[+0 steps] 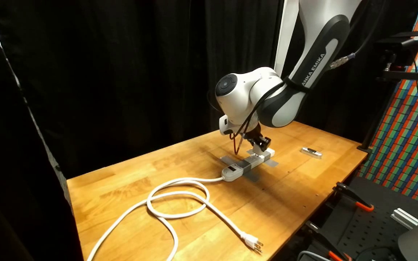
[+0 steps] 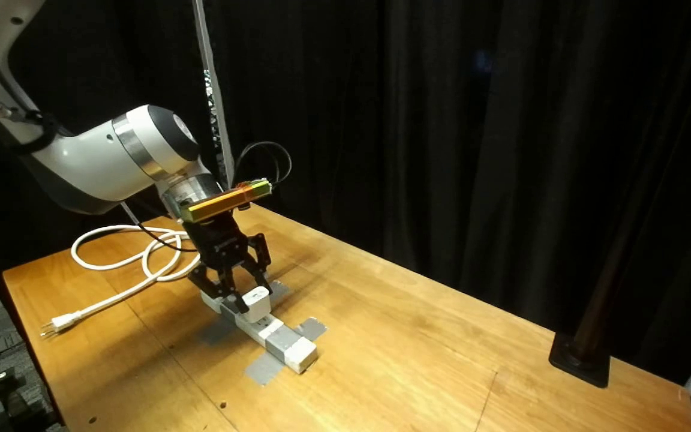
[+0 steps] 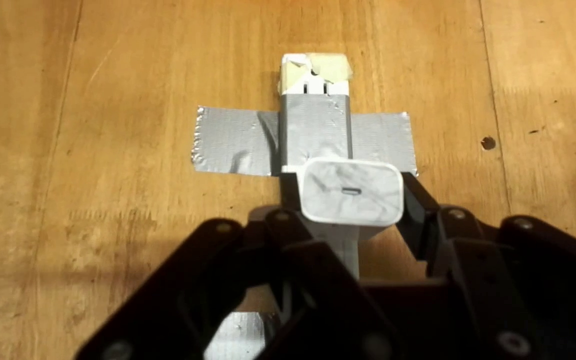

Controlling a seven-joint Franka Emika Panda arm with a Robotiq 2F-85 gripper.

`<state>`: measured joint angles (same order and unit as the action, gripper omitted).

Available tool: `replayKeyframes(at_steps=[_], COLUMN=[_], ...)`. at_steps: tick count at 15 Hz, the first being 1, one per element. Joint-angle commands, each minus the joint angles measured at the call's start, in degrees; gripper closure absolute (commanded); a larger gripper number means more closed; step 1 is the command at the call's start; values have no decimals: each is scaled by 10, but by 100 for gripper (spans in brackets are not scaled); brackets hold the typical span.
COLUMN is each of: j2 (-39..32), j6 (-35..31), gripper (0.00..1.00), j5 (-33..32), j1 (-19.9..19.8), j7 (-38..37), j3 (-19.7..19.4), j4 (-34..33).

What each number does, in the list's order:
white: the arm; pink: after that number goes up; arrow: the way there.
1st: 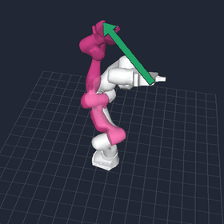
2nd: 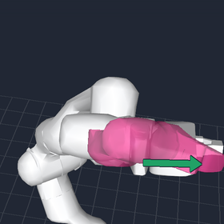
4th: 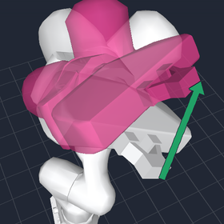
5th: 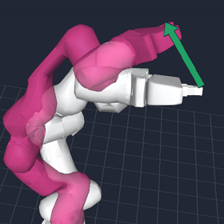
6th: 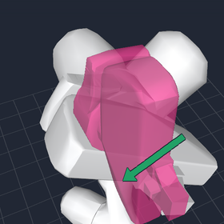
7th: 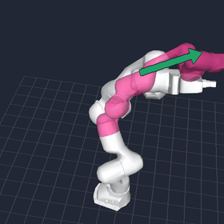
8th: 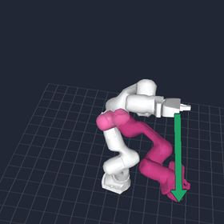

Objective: Plug the charger head into the adapter

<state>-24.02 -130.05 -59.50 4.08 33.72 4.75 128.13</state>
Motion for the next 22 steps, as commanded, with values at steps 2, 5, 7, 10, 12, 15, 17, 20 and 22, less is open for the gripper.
replayKeyframes(at_steps=[2,5,7,10,12,15,17,20,22], j2=[1,-5,-9,-13,-16,-19,-22,-27,-30], j6=[-14,-18,-15,-13,-14,-13,-12,-10,-9], gripper=[77,77,77,77,77,77,77,77,77], j5=[5,3,0,-1,-5,-5,-4,-4,-3], j1=[-10,-10,-9,-9,-7,-7,-6,-6,-5], j7=[-28,-34,-37,-39,-43,-40,-39,-38,-36], j3=[6,6,5,5,4,4,5,5,6], j4=[1,-2,-5,-8,-10,-15,-19,-23,-26])
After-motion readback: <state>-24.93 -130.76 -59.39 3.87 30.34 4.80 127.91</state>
